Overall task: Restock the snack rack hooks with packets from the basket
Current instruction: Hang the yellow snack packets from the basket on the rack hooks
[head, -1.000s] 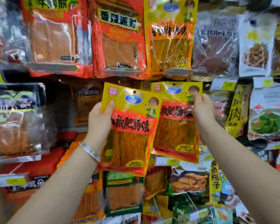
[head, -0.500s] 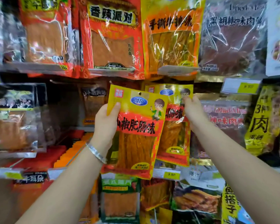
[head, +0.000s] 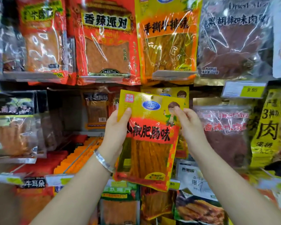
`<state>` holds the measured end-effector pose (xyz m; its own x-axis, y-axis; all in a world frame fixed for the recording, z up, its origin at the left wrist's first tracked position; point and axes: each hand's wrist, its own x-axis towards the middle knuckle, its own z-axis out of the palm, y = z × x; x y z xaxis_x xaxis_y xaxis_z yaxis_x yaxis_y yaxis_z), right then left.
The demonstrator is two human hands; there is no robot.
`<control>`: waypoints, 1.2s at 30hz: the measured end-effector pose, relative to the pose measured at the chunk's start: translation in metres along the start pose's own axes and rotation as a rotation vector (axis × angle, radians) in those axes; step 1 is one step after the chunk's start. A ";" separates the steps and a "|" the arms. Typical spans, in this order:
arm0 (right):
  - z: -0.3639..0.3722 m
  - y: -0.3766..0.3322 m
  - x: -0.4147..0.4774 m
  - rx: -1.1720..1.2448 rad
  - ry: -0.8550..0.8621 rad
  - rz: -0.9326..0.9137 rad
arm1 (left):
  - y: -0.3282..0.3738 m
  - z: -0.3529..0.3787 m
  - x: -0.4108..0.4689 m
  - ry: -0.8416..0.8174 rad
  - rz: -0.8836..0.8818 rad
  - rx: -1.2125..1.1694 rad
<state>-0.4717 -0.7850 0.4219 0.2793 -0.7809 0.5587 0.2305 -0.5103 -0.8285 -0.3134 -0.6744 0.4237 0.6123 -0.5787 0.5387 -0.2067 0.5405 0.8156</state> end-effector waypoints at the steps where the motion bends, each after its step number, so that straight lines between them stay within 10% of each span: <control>1: 0.000 -0.003 0.001 0.013 0.000 0.000 | 0.001 0.004 -0.001 -0.037 -0.018 0.001; 13: -0.024 -0.031 0.026 -0.128 0.117 -0.186 | 0.041 0.041 0.007 -0.281 0.476 0.613; 36: -0.016 -0.030 0.048 -0.548 0.116 -0.213 | 0.049 0.043 0.003 -0.317 0.355 0.558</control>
<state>-0.4802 -0.8127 0.4732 0.1693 -0.6597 0.7322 -0.2527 -0.7471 -0.6148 -0.3547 -0.6759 0.4738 0.2039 -0.6213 0.7566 -0.7613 0.3852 0.5216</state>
